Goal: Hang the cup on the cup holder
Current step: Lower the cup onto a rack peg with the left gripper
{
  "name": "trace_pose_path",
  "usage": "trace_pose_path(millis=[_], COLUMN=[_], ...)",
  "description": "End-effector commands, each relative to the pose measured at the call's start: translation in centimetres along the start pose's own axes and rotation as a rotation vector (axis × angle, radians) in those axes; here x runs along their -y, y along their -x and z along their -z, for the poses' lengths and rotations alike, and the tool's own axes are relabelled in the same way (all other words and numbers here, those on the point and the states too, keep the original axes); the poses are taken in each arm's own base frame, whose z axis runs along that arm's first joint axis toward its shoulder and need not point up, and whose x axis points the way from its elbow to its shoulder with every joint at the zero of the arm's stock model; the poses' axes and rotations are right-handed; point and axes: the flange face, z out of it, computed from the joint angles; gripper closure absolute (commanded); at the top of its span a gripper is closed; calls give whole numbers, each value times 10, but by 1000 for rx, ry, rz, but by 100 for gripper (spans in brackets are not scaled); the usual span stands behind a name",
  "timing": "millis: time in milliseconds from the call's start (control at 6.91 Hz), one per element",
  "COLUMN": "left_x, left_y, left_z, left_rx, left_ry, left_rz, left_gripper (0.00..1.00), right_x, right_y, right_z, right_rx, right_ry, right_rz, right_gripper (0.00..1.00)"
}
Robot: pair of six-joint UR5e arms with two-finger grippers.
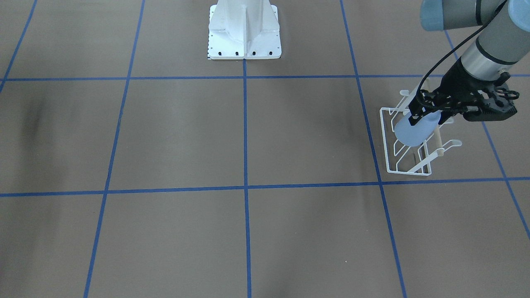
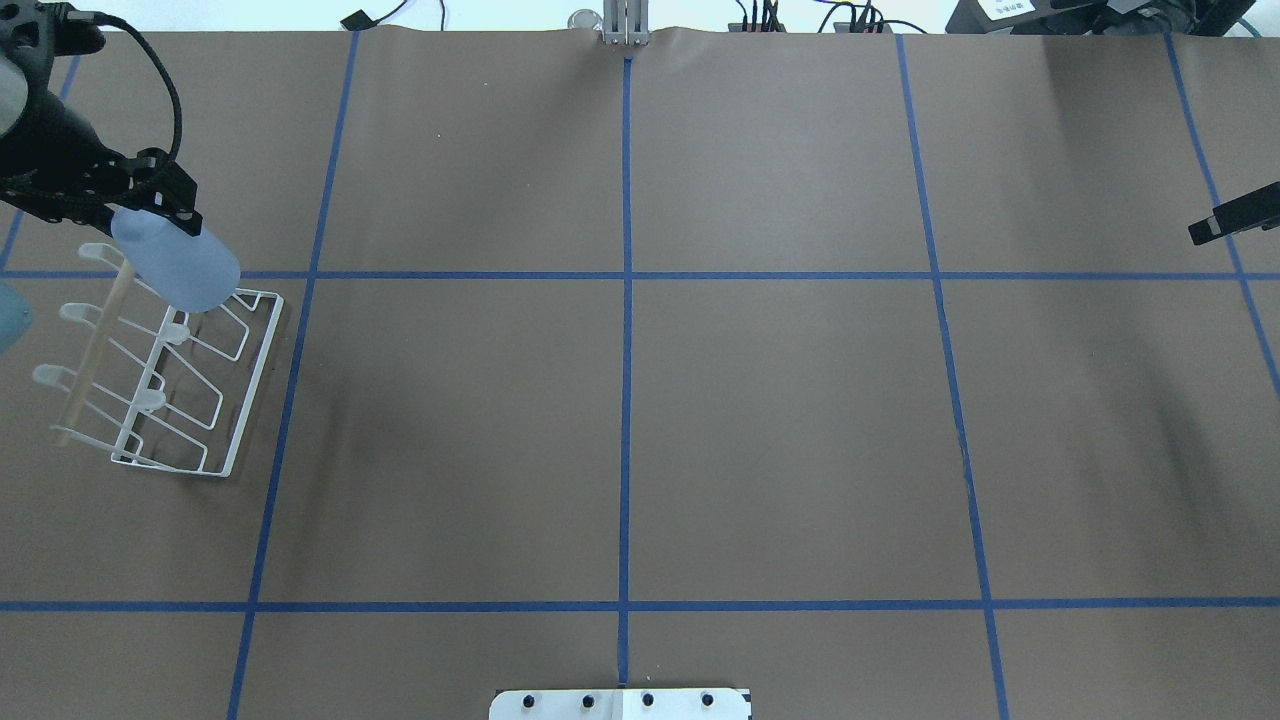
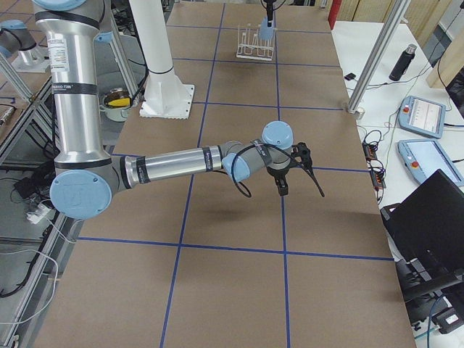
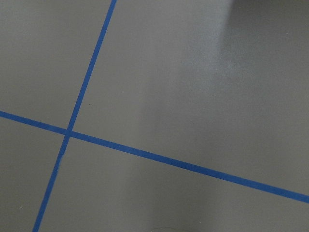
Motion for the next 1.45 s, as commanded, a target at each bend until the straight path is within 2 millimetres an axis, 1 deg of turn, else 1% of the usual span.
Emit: trace_pose_path(millis=[0,289,434,724,1013,1158,1303], left_x=[4,-1,-2,2,5,7,9], left_y=[3,-5,-6,3,8,10,9], left_z=[-6,-25,-26,-39,-47,-51,-51], left_rx=[6,11,11,18,28,33,30], left_ry=[7,38,40,48,62,67,66], left_rz=[5,-11,-12,-3,8,15,13], left_gripper=[100,100,100,100,100,94,58], right_x=[2,2,1,2,2,2,2], right_y=[5,6,7,9,10,9,9], right_z=[-6,-9,-10,-13,-13,-13,-13], right_rx=[5,4,5,7,8,8,9], right_ry=[11,15,17,22,22,23,23], right_rz=[6,8,10,13,15,14,14], right_gripper=[0,0,0,0,0,0,0])
